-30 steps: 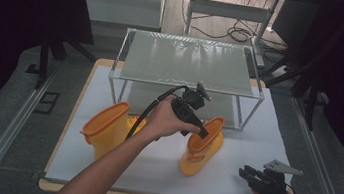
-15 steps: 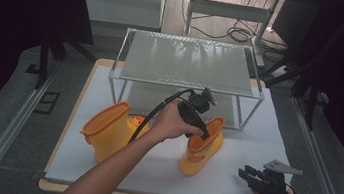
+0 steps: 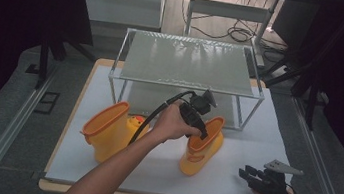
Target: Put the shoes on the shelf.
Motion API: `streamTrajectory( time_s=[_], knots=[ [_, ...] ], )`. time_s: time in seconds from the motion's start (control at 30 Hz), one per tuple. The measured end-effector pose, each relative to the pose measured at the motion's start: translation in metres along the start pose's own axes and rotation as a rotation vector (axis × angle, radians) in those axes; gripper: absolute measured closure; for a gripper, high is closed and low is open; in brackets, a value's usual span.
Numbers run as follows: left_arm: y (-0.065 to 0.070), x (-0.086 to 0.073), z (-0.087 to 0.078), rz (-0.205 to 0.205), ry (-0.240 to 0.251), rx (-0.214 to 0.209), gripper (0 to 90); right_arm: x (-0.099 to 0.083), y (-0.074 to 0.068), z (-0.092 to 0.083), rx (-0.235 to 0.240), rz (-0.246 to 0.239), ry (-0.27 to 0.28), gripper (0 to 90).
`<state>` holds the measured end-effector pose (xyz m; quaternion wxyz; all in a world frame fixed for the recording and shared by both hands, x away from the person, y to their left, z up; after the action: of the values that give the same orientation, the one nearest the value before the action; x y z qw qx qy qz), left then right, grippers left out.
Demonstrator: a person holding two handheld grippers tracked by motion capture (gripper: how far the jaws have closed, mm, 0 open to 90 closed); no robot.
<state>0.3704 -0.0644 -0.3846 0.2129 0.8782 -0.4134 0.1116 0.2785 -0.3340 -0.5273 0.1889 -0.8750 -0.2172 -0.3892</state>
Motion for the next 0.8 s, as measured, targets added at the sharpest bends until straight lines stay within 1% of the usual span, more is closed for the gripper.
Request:
streamTrajectory(
  time_s=[0.1, 0.23, 0.33, 0.43, 0.6, 0.8],
  knots=[
    [-0.0001, -0.0005, 0.0000, 0.000, 0.001, 0.000, 80.5, 0.0000, -0.0003, 0.0000, 0.000, 0.000, 0.000, 63.8],
    [-0.0007, -0.0009, 0.0001, -0.001, 0.004, 0.005, 87.4, 0.0001, 0.0000, -0.0002, 0.001, 0.002, 0.002, 63.8],
    [-0.0025, -0.0016, -0.0001, -0.005, 0.011, -0.004, 88.0, -0.0001, 0.0003, -0.0001, 0.000, 0.002, 0.002, 63.8],
    [-0.0053, -0.0030, -0.0013, -0.019, 0.027, -0.015, 88.2, -0.0004, 0.0005, -0.0001, 0.000, 0.004, 0.000, 63.8],
    [-0.0075, -0.0040, -0.0032, -0.027, 0.038, -0.008, 88.3, -0.0005, 0.0005, 0.0000, -0.001, -0.001, 0.000, 63.8],
    [-0.0078, -0.0040, -0.0053, -0.029, 0.049, -0.016, 88.3, -0.0005, 0.0010, -0.0006, -0.002, 0.003, 0.000, 63.8]
  ],
)
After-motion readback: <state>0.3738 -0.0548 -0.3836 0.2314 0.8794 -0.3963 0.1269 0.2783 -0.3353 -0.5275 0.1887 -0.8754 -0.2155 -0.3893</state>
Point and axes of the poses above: each handheld gripper's, and its own axes: z roughly forward along the jaws, x roughly out of its top, y roughly to its right, the point moved 3 cm from there along z, roughly forward along the jaws
